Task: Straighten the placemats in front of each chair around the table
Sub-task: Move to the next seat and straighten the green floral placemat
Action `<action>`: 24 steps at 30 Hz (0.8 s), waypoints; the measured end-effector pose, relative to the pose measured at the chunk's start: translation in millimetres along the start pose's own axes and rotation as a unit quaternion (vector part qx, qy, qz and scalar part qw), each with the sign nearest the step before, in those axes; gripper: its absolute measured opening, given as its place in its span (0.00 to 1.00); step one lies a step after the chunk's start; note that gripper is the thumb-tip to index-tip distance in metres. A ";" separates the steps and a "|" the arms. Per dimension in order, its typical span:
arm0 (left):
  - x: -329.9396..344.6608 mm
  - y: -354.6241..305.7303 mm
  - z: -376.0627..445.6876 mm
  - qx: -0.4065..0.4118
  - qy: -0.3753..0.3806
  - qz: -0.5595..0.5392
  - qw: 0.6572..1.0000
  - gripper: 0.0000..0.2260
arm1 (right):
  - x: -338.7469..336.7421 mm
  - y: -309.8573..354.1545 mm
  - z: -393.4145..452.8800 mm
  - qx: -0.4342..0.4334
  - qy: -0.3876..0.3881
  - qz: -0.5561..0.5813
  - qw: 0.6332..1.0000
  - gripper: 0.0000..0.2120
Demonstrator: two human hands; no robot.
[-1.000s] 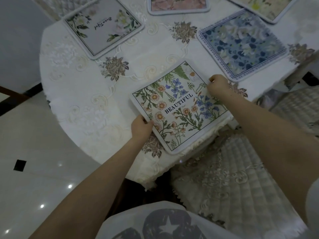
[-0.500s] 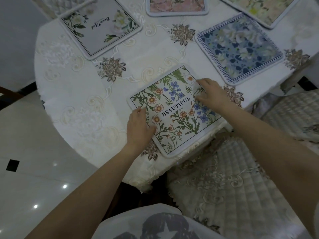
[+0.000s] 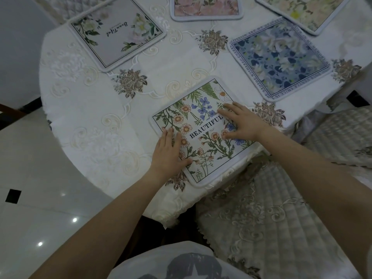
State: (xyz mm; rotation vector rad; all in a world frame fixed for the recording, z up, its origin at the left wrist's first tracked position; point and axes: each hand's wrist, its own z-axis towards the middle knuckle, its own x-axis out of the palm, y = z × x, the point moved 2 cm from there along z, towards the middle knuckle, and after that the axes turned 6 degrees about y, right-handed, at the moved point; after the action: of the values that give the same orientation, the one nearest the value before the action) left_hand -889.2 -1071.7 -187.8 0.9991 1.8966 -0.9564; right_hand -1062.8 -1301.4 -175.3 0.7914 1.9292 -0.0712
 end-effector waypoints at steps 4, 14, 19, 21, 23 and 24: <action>-17.6 -0.8 -0.9 0.003 0.006 -0.051 0.999 0.39 | -9.9 11.1 -4.4 0.032 -0.034 0.050 0.998 0.38; -108.9 -12.5 -12.1 0.158 -0.177 -0.025 0.971 0.20 | -47.6 84.3 -56.7 0.094 -0.266 0.075 0.956 0.22; -134.9 -8.8 -45.2 0.239 -0.214 -0.018 0.947 0.21 | -42.3 140.9 -100.9 0.161 -0.319 0.062 0.932 0.23; -136.9 -1.7 -63.8 0.265 -0.212 -0.033 0.940 0.22 | -30.3 167.0 -118.7 0.197 -0.320 0.071 0.924 0.24; -132.8 6.0 -82.6 0.279 -0.187 -0.043 0.941 0.23 | -13.8 195.3 -137.4 0.233 -0.331 0.089 0.910 0.25; -128.8 10.4 -92.1 0.283 -0.167 -0.042 0.944 0.24 | -3.4 210.2 -146.8 0.252 -0.336 0.095 0.903 0.25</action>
State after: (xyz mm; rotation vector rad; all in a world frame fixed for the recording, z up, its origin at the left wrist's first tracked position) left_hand -855.5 -1025.9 -39.7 0.9940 1.4122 -1.6655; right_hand -1060.8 -1083.0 -40.9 1.1130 1.1708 -0.6612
